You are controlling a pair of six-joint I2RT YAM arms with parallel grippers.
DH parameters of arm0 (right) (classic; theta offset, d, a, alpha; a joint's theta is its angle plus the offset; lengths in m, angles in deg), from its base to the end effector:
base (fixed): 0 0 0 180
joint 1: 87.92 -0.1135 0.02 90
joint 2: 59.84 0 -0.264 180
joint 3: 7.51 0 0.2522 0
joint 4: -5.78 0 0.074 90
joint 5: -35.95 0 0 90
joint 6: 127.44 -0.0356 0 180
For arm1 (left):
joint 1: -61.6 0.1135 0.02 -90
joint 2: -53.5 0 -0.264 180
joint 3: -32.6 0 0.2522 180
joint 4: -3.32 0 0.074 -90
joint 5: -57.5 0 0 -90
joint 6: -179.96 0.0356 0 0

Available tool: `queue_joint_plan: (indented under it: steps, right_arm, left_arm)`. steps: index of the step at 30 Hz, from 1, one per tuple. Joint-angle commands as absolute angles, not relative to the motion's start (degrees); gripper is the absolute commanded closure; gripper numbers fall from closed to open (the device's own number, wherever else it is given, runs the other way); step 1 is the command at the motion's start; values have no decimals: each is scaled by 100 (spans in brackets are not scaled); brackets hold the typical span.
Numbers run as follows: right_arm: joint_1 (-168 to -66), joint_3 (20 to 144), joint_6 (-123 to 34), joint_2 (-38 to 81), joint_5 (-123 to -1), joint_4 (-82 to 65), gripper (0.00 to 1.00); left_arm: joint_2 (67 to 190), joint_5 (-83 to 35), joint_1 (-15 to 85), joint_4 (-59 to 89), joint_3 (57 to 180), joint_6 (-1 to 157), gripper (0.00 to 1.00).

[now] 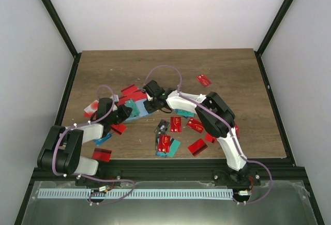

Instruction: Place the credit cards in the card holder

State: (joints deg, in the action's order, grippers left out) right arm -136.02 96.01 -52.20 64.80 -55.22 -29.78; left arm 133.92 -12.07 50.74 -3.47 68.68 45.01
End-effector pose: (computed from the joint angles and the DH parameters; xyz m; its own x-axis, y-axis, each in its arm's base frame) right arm 0.3103 0.3470 0.1483 -0.7311 -0.4335 -0.5268 -0.5847 0.7960 0.1564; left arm 0.2349 -0.0577 0.1321 -0.7404 -0.5321 -0.4108 -0.1056 0.6956 -0.7107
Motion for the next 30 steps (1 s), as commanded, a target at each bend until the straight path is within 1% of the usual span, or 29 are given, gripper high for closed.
queue_joint_plan:
  steps: [1, 7, 19, 30]
  right_arm:
    - [-13600, 9503, -5306, 6330, -5619, -3120, 99]
    - [-13595, 9493, -5343, 6358, -5653, -3110, 99]
    - [-13588, 9471, -5378, 6364, -5668, -3136, 99]
    - [-13582, 9476, -5395, 6373, -5669, -3153, 99]
  left_arm:
    - [13625, -1190, 5105, -577, 6797, 4563, 96]
    - [14006, -928, 5097, -982, 6746, 4424, 96]
    - [13981, -652, 5083, -1149, 6668, 4314, 96]
    - [14168, -335, 5070, -1635, 6605, 4122, 96]
